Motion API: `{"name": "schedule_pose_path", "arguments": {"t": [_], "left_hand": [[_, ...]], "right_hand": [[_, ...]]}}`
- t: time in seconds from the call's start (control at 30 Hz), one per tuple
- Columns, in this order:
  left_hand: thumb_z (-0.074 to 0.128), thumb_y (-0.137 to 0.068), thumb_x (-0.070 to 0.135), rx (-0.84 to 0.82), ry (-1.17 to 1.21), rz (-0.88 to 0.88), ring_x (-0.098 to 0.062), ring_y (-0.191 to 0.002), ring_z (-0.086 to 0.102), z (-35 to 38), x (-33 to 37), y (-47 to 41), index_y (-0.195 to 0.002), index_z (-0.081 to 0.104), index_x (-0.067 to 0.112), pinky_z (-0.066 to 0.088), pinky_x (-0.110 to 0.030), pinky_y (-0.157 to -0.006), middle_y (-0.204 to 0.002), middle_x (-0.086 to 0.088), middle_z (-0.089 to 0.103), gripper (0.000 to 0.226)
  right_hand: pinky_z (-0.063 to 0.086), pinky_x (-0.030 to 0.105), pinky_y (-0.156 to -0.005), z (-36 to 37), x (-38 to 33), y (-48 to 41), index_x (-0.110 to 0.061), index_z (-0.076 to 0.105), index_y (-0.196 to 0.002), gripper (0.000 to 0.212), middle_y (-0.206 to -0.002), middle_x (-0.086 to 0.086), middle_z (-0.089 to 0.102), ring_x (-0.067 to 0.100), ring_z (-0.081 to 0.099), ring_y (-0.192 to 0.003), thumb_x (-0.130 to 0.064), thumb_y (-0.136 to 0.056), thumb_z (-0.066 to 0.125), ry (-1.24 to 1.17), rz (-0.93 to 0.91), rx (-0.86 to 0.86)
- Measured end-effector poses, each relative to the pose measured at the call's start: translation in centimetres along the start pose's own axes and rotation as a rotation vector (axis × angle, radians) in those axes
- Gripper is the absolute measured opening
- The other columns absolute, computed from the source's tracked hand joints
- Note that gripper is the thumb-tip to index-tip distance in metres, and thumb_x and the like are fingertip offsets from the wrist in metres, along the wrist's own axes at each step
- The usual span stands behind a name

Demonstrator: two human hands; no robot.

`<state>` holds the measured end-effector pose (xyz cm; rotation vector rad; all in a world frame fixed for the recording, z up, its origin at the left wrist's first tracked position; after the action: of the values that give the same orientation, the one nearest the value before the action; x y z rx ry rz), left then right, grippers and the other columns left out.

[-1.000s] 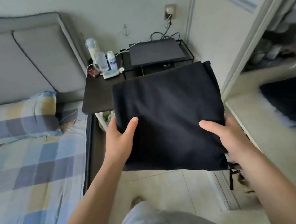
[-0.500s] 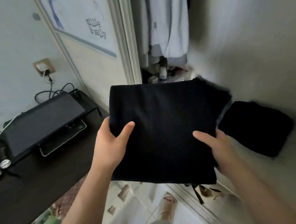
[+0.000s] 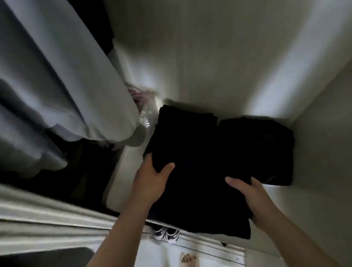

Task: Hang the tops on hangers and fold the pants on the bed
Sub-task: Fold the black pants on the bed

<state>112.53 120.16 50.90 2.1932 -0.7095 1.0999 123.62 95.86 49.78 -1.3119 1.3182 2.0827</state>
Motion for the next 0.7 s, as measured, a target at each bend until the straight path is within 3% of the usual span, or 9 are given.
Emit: {"name": "schedule_pose_path", "arguments": {"t": [0.17, 0.27, 0.33, 0.43, 0.57, 0.7], "left_hand": [[0.071, -0.091, 0.030, -0.077, -0.023, -0.030, -0.016, -0.118, 0.058, 5.2, -0.5, -7.0, -0.140, 0.046, 0.025, 0.041, -0.026, -0.094, -0.114, 0.017, 0.057, 0.056], [0.069, -0.091, 0.027, -0.029, -0.074, -0.043, -0.024, -0.125, 0.055, 6.2, -0.4, -11.2, -0.141, 0.044, 0.023, 0.043, -0.040, -0.107, -0.131, 0.002, 0.060, 0.056], [0.068, -0.091, 0.027, 0.043, -0.143, -0.015, -0.031, -0.125, 0.055, 6.1, 0.0, -13.9, -0.138, 0.044, 0.023, 0.042, -0.051, -0.107, -0.131, -0.004, 0.061, 0.053], [0.067, -0.090, 0.027, 0.149, -0.217, 0.042, -0.038, -0.122, 0.055, 5.4, 0.6, -17.8, -0.135, 0.044, 0.023, 0.042, -0.053, -0.104, -0.129, -0.010, 0.062, 0.050], [0.066, -0.093, 0.019, 0.148, -0.217, 0.086, -0.033, -0.138, 0.044, 4.8, -0.2, -21.8, -0.154, 0.028, 0.020, 0.036, -0.049, -0.113, -0.151, -0.010, 0.047, 0.072], [0.066, -0.092, 0.024, 0.099, -0.525, 0.192, -0.034, -0.152, 0.015, 6.2, -2.1, -21.5, -0.160, 0.014, 0.023, 0.023, -0.049, -0.122, -0.166, -0.011, 0.014, 0.086]], "right_hand": [[0.058, 0.030, -0.075, -1.4, -0.3, -6.2, -0.023, 0.066, -0.123, 0.063, -0.110, 0.000, 0.076, 0.021, 0.074, -0.098, -0.038, -0.064, 0.083, -0.020, 0.046, 0.102], [0.059, 0.034, -0.082, -1.3, -0.8, -10.4, -0.026, 0.065, -0.124, 0.050, -0.112, -0.003, 0.075, 0.020, 0.073, -0.101, -0.030, -0.076, 0.082, -0.035, 0.059, 0.096], [0.057, 0.040, -0.090, -0.7, -1.1, -13.4, -0.026, 0.065, -0.125, 0.044, -0.113, -0.003, 0.075, 0.021, 0.072, -0.104, -0.026, -0.083, 0.080, -0.024, 0.064, 0.092], [0.057, 0.043, -0.094, 0.9, -1.8, -18.0, -0.026, 0.066, -0.123, 0.039, -0.112, -0.003, 0.075, 0.022, 0.071, -0.104, -0.026, -0.086, 0.078, 0.021, 0.047, 0.097], [0.051, 0.045, -0.103, 2.6, -2.1, -22.1, -0.023, 0.050, -0.142, 0.056, -0.131, 0.001, 0.063, 0.024, 0.062, -0.118, -0.025, -0.091, 0.073, 0.179, 0.074, 0.120], [0.040, 0.049, -0.111, 2.1, -1.1, -22.2, -0.024, 0.010, -0.159, 0.091, -0.157, 0.008, 0.033, 0.034, 0.039, -0.139, -0.029, -0.091, 0.071, 0.555, 0.133, 0.236]]}}
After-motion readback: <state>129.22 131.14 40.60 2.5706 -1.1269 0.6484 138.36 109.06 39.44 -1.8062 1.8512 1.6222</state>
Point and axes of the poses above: each hand's wrist, its own y-axis away from the middle knuckle, its own z-axis out of the palm, x = y × z, the point moved 2 cm from there along -y, towards the middle knuckle
